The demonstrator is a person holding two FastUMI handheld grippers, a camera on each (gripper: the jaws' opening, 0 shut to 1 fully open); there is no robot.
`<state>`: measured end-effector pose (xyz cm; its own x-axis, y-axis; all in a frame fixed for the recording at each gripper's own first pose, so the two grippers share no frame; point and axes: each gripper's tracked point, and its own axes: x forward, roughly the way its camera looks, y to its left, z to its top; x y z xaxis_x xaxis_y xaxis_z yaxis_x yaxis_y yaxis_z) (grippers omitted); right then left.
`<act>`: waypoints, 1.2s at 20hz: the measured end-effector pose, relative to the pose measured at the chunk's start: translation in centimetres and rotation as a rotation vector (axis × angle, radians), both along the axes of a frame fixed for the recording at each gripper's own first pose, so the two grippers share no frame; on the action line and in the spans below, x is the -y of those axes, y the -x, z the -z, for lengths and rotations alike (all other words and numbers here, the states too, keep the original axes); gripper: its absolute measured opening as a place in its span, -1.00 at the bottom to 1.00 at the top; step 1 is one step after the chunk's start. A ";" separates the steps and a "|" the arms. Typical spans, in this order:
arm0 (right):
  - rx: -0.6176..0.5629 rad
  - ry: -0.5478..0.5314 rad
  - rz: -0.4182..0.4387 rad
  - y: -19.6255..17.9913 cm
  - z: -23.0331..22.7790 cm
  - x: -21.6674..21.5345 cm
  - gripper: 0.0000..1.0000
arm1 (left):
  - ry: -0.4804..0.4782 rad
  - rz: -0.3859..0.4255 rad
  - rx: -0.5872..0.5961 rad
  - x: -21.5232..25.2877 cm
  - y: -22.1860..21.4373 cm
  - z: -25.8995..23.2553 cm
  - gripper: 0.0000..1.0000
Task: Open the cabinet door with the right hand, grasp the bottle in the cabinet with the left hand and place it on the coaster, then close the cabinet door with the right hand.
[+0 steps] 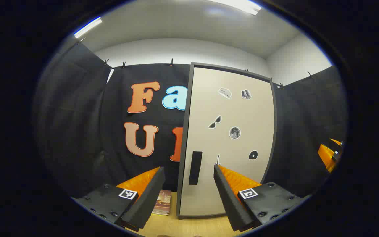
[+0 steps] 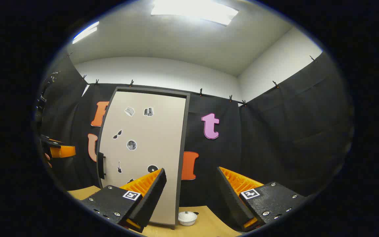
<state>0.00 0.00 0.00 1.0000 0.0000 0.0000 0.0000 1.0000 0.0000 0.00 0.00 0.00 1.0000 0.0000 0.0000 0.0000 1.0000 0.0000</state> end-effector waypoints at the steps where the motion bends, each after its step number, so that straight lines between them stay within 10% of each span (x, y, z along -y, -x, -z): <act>1: -0.002 -0.005 -0.005 -0.1 0.1 0.2 0.89 | 0.001 0.000 0.004 0.3 0.1 -0.2 0.93; 24: -0.026 -0.045 -0.045 -1.8 1.1 -0.2 0.89 | -0.108 -0.021 0.091 1.7 1.0 -2.1 0.86</act>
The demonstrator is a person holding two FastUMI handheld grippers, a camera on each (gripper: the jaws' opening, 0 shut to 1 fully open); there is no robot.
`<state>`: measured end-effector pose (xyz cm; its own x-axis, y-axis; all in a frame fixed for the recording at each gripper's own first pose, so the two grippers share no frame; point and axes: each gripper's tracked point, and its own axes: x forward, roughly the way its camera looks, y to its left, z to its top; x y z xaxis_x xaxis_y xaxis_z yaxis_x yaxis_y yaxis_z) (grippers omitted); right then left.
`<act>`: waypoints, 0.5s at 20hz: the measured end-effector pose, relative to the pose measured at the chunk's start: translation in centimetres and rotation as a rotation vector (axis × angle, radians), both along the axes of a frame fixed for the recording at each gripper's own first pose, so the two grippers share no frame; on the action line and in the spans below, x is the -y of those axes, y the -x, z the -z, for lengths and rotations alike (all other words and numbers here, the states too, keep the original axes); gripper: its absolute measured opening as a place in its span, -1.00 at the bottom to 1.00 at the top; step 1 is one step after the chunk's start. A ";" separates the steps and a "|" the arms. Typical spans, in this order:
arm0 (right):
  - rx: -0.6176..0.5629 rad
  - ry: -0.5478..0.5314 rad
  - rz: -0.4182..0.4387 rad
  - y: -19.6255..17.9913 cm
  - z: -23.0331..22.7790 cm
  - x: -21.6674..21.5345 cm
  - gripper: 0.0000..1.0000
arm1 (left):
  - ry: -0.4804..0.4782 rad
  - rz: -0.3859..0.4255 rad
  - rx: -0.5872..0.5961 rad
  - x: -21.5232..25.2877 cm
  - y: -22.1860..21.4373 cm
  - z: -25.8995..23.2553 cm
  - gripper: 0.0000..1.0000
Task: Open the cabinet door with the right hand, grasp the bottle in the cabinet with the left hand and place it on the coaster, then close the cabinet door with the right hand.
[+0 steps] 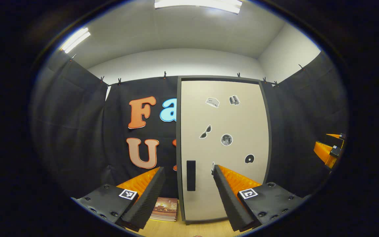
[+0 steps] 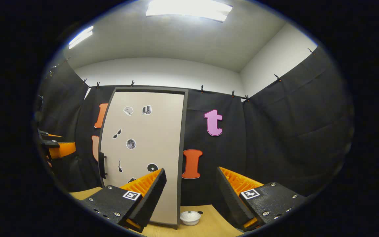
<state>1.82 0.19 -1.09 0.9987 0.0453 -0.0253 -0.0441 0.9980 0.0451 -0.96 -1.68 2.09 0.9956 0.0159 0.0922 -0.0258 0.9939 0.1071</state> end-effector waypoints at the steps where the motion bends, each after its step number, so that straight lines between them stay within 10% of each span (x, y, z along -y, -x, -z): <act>1: 0.000 0.001 -0.002 -0.3 -0.2 -0.7 0.89 | 0.003 -0.001 0.004 -0.8 -0.3 -0.2 0.86; 10: -0.033 0.001 -0.016 -3.2 0.9 -6.8 0.89 | 0.005 -0.025 0.017 -7.8 -1.6 -0.1 0.93</act>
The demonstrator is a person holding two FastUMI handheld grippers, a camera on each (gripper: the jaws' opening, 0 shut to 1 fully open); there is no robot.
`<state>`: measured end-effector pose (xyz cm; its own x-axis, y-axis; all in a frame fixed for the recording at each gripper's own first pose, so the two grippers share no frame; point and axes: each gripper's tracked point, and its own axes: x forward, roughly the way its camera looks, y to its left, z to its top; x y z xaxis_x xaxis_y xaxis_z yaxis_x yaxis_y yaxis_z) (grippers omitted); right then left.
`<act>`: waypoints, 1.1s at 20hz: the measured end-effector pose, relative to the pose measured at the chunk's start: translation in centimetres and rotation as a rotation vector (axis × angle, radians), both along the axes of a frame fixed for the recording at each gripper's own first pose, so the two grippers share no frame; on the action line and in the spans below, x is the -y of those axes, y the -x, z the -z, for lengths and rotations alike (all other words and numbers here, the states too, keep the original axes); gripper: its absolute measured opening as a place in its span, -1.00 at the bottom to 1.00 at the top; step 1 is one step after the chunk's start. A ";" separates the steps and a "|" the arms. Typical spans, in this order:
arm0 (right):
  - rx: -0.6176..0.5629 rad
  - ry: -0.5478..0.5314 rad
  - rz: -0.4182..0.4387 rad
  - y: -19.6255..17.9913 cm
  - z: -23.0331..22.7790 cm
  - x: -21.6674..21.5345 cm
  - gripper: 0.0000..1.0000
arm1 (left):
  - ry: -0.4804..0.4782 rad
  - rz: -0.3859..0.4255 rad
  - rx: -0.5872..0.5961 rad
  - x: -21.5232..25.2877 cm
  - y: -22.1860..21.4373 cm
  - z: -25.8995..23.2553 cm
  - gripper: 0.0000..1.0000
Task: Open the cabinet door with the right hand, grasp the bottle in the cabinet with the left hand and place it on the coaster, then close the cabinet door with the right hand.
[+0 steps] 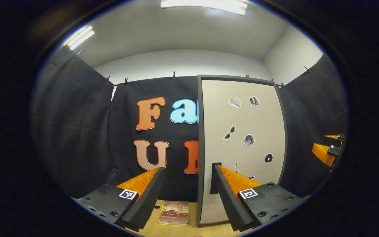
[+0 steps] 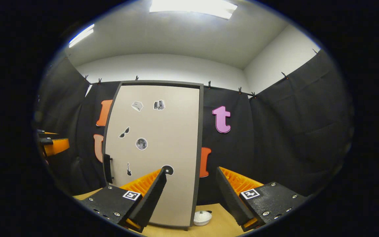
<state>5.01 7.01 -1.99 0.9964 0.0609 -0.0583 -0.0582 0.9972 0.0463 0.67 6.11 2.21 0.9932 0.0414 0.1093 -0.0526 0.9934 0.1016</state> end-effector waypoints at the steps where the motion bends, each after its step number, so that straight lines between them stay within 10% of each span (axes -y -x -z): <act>1: -0.003 0.004 -0.006 -0.3 0.0 -0.6 0.89 | -0.002 -0.004 -0.001 -0.6 -0.1 0.1 0.93; 22: -0.198 -0.046 -0.399 -4.1 6.9 -25.3 0.89 | 0.041 -0.193 -0.036 -15.5 1.6 5.0 0.94</act>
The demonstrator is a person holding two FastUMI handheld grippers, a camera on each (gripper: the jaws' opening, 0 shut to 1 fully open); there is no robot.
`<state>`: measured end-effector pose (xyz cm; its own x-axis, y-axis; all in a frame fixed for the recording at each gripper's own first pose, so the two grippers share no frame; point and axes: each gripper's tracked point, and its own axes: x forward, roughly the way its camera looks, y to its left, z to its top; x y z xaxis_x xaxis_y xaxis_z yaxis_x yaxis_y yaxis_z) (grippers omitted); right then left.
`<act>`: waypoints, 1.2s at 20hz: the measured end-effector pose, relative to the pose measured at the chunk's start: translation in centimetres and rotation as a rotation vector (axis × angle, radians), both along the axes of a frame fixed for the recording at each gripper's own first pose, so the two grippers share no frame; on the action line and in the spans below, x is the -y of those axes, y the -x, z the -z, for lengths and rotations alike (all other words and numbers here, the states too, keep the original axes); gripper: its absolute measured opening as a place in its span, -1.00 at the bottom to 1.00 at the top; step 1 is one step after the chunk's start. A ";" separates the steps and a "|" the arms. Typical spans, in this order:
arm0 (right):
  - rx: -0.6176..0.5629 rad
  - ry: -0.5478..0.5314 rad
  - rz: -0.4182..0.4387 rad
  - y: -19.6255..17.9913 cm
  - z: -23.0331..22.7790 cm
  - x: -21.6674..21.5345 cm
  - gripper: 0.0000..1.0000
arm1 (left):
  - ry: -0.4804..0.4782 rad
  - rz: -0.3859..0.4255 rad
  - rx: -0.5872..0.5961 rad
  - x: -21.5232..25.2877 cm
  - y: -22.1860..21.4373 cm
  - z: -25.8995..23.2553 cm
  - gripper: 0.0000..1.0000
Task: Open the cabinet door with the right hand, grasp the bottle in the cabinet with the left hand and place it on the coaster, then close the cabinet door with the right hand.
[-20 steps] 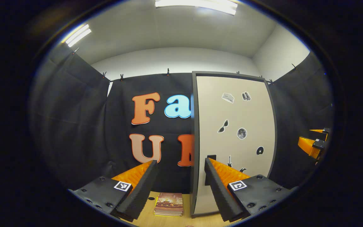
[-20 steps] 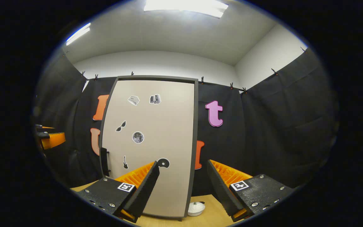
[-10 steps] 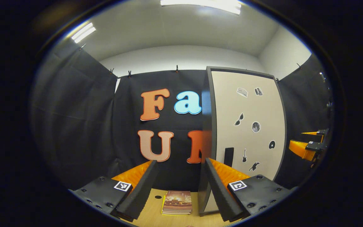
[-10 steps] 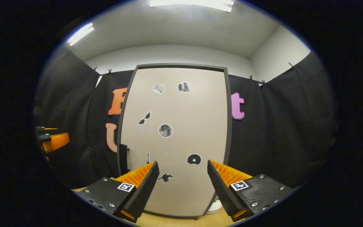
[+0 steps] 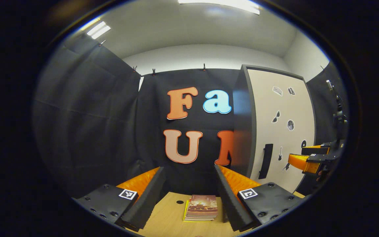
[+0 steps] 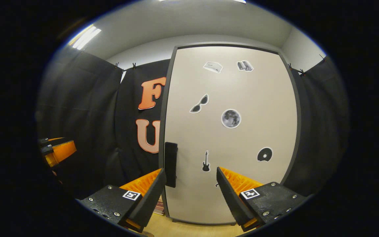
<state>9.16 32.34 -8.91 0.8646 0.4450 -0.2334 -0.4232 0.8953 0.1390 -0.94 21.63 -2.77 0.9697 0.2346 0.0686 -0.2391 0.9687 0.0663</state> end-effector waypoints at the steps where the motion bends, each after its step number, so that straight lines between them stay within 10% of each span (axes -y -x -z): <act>1: -0.008 0.009 -0.013 -0.3 0.5 -1.2 0.89 | -0.001 -0.010 -0.007 -0.7 0.2 0.4 0.93; 8: -0.066 0.079 -0.012 -2.7 4.5 -6.1 0.77 | -0.011 -0.050 -0.052 -5.5 0.8 3.1 0.93; 24: -0.236 0.022 0.080 -5.5 8.4 -7.4 -0.36 | 0.090 0.043 -0.118 -6.8 -3.3 6.8 1.00</act>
<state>14.65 39.71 -17.29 0.8170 0.3702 -0.4422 -0.3094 0.9284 0.2057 2.34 28.47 -9.58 0.9790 0.1930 -0.0657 -0.1932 0.9812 0.0040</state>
